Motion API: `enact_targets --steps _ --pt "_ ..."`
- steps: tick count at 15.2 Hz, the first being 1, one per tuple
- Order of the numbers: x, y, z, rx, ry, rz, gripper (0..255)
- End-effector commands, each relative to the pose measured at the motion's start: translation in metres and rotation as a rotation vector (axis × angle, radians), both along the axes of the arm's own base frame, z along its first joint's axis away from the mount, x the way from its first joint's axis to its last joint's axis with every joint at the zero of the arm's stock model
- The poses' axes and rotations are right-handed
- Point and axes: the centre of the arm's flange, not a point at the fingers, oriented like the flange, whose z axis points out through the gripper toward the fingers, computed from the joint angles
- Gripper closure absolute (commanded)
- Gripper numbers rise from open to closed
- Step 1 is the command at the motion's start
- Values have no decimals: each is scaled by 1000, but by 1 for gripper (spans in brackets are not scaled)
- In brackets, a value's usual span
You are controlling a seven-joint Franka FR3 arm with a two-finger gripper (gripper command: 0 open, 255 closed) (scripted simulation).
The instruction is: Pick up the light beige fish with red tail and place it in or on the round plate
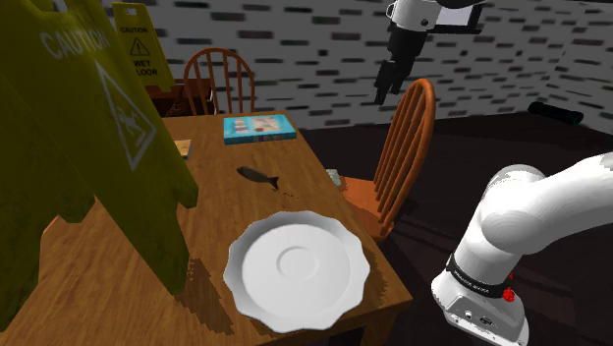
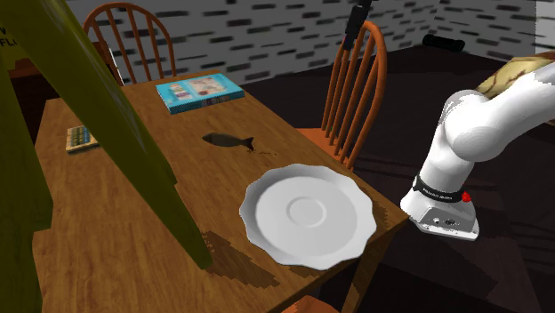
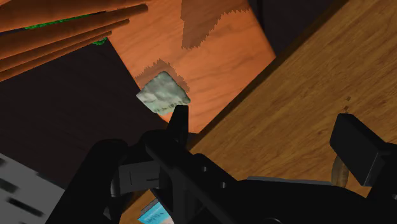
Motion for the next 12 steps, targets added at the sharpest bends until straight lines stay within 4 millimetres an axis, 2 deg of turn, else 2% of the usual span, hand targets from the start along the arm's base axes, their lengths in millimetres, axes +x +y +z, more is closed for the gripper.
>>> enact_targets --steps 1,12 --pt "0 0 0 0 0 0 0" --pt "106 62 -74 29 22 68 0"
